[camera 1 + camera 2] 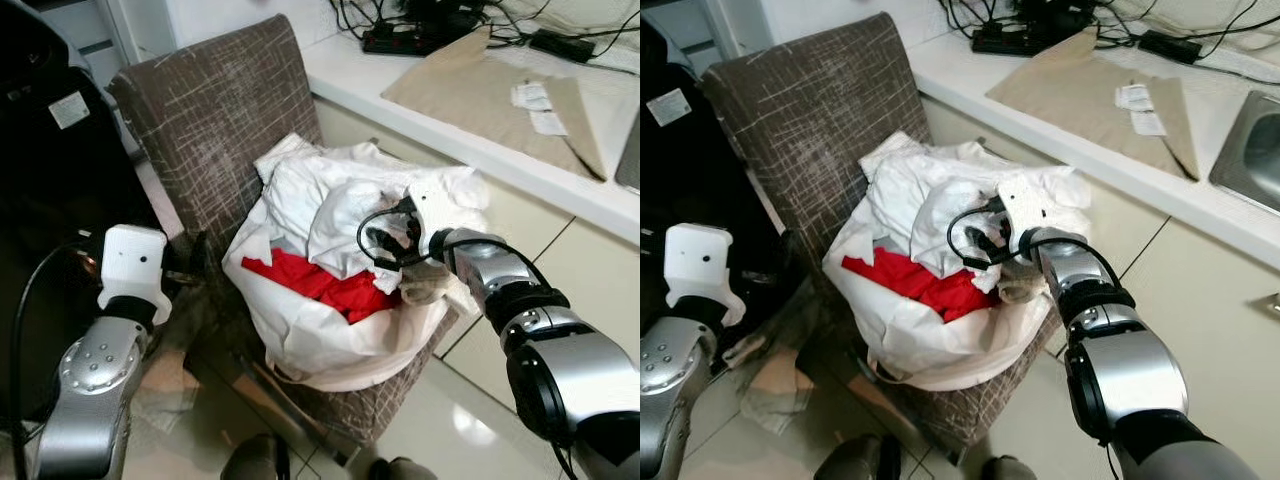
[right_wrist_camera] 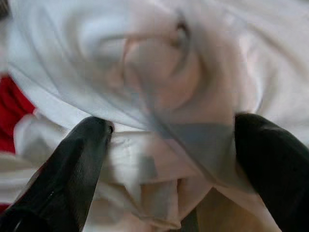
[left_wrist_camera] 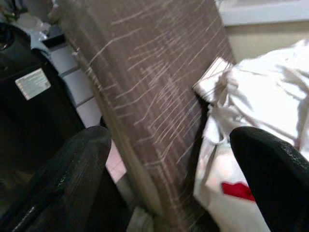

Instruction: Clothes washing

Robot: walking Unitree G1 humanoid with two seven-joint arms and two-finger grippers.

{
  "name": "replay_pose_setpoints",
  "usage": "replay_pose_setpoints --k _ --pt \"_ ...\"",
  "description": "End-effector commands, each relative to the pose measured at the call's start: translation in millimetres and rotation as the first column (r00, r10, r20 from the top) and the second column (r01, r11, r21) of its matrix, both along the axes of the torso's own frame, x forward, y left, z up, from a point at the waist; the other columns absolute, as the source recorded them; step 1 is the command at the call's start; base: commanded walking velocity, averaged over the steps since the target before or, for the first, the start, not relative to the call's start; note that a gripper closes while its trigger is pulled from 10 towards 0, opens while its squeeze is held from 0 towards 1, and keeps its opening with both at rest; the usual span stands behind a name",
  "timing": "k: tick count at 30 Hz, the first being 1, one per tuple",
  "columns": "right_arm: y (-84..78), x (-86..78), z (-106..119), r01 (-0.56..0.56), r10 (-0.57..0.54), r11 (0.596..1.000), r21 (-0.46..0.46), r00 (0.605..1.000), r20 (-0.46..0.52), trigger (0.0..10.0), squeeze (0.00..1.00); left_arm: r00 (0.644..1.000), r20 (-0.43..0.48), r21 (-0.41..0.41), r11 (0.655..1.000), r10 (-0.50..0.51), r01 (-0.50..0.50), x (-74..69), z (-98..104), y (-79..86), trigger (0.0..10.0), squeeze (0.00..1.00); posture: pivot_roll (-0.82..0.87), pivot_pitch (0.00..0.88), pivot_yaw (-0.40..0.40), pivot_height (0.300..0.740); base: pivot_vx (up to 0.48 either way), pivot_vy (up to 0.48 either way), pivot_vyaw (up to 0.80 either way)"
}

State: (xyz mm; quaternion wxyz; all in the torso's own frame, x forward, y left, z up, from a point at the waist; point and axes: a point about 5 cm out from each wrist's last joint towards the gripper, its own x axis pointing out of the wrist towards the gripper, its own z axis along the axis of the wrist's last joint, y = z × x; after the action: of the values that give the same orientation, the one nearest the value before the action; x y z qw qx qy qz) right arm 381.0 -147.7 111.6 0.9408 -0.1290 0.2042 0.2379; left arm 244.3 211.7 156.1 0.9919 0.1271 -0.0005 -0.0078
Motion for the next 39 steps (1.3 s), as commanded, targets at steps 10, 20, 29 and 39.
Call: replay_pose_setpoints --k 10,20,29,39 --pt "-17.0 3.8 2.4 0.196 -0.117 0.933 -0.302 0.958 0.261 0.0 0.0 1.0 -0.013 0.002 1.0 0.002 -0.002 -6.3 8.7 -1.8 10.0 0.0 0.18 0.199 -0.008 0.731 0.0 0.0 0.0" --pt "-11.0 -4.8 -13.4 0.186 -0.086 0.919 -0.349 0.955 0.282 0.0 0.0 0.999 -0.037 -0.012 1.0 -0.029 0.028 -7.2 5.2 -11.5 10.0 0.0 0.16 0.202 -0.001 0.731 0.0 0.0 0.0" --pt "-9.8 -6.1 -15.6 0.261 -0.241 0.962 -0.079 0.948 0.206 0.0 0.0 0.998 -0.038 -0.019 0.998 -0.057 0.056 1.3 3.3 -20.7 10.0 0.0 0.12 0.189 -0.007 0.731 0.0 0.0 0.0" --pt "-0.3 -4.0 -5.0 0.231 -0.272 0.95 0.208 0.943 0.193 0.0 0.0 0.996 -0.022 -0.057 0.994 -0.091 0.089 18.9 -3.2 -38.7 10.0 0.0 0.04 0.124 -0.021 0.731 0.0 0.0 0.0"
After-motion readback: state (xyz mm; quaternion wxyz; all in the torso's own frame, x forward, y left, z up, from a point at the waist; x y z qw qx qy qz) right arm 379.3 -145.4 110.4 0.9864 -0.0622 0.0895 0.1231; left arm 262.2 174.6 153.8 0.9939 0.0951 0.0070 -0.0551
